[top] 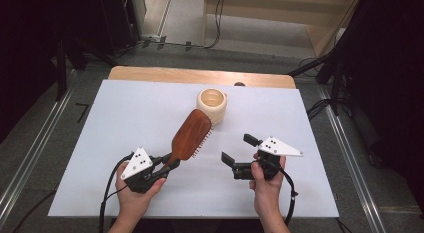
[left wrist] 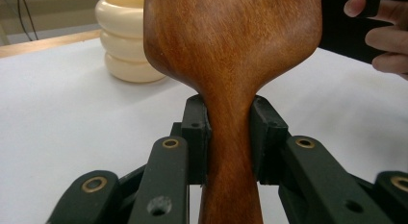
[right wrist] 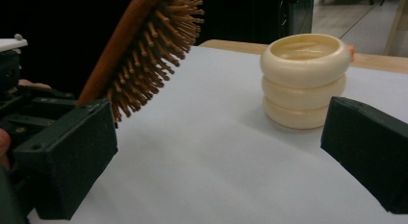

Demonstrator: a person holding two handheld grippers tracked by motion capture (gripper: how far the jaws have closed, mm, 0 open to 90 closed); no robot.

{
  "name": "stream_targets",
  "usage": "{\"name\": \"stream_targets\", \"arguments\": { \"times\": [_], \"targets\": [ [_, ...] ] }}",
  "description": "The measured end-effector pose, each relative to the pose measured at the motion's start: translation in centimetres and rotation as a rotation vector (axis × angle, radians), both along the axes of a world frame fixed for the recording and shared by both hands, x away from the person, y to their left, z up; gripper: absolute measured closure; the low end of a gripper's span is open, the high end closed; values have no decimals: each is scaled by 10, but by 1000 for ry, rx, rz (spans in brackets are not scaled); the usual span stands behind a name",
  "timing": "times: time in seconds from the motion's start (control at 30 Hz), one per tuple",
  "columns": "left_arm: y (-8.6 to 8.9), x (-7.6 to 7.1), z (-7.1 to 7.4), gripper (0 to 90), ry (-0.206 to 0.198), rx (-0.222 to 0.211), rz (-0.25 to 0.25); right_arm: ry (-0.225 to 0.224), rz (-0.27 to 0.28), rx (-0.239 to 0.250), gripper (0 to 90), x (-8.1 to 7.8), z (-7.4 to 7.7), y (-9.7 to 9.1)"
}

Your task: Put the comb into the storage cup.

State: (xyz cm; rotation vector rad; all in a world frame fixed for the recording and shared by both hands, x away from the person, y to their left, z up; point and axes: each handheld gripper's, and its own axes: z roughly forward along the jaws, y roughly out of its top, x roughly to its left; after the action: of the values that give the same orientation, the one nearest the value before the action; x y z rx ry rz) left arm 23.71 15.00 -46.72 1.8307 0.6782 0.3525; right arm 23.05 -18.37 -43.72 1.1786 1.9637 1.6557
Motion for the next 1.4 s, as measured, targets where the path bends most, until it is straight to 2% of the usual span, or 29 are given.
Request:
{"name": "stream_targets", "arguments": {
  "times": [0.13,0.33,0.43,0.73,0.83,0.93,1.07,1.1,1.23,1.27,1.3,1.33,1.4],
  "targets": [
    [-8,-3,-3,719,-2,-2,-17,8,25,36,0,-3,1,10],
    [-18,-7,-6,719,-11,6,-35,5,37,33,0,-4,-3,20],
    [-23,-9,-8,719,-12,4,-46,16,51,48,0,-5,-6,26],
    [-33,-14,-11,718,-24,4,-68,49,76,137,0,-8,-4,35],
    [-36,-16,-11,718,-36,7,-76,51,78,131,0,-8,-4,37],
    [-39,-18,-12,718,-43,17,-80,80,67,141,0,-4,-9,39],
    [-44,-21,-13,718,-53,24,-97,93,54,139,0,-4,-10,41],
    [-46,-22,-14,718,-53,30,-103,109,19,143,0,-5,-10,42],
    [-48,-23,-15,719,-57,32,-103,120,10,162,5,-4,-11,43],
    [-49,-24,-15,718,-60,35,-102,125,-10,176,43,-5,-10,44],
    [-49,-24,-15,718,-60,35,-102,125,-10,176,43,-5,-10,44],
    [-50,-25,-15,718,-64,39,-102,147,-16,188,73,-4,-10,44],
    [-50,-26,-16,718,-72,43,-100,163,-51,194,132,-5,-11,44]
  ]
}}
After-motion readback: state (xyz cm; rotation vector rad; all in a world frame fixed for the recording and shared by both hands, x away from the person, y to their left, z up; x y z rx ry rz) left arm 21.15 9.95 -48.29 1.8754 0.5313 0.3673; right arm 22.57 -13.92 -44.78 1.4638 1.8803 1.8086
